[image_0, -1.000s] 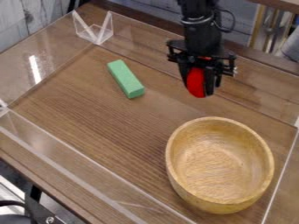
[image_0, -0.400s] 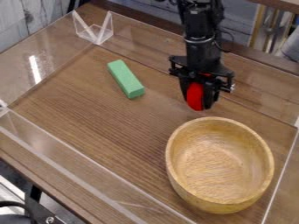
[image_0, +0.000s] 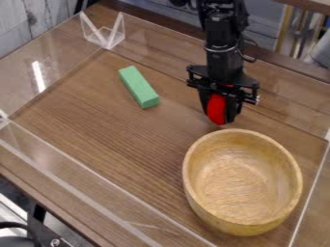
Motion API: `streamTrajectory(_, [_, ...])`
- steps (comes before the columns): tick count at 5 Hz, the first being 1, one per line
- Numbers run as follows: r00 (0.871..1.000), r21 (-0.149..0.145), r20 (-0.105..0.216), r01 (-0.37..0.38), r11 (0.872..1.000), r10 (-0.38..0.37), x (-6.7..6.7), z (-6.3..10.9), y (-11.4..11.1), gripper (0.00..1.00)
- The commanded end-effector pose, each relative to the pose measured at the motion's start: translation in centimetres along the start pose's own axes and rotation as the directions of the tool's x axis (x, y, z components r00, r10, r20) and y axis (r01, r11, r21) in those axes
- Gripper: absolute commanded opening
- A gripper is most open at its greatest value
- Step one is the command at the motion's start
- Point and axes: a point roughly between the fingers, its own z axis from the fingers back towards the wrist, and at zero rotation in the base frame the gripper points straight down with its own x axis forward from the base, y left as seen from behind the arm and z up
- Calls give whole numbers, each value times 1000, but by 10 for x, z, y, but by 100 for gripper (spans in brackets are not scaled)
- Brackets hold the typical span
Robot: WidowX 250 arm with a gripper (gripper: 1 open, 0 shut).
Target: Move the red fruit to the right
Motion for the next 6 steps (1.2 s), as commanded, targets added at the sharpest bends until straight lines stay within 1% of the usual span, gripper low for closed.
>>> streamTrajectory(1, [997, -3, 25, 75, 997, -75, 6, -4, -4, 100])
streamTrajectory(2, [991, -13, 25, 132, 991, -132, 5, -11, -7, 100])
streamTrajectory(3, [986, -26, 25, 166, 986, -165, 12, -11, -26, 100])
streamTrajectory(4, [980, -39, 27, 200, 979, -199, 17, -6, -43, 100])
streamTrajectory(5, [987, -29, 41, 156, 987, -154, 12, 8, -44, 0])
streamTrajectory(6, [984, -25, 46, 176, 984, -175, 6, 15, -60, 0])
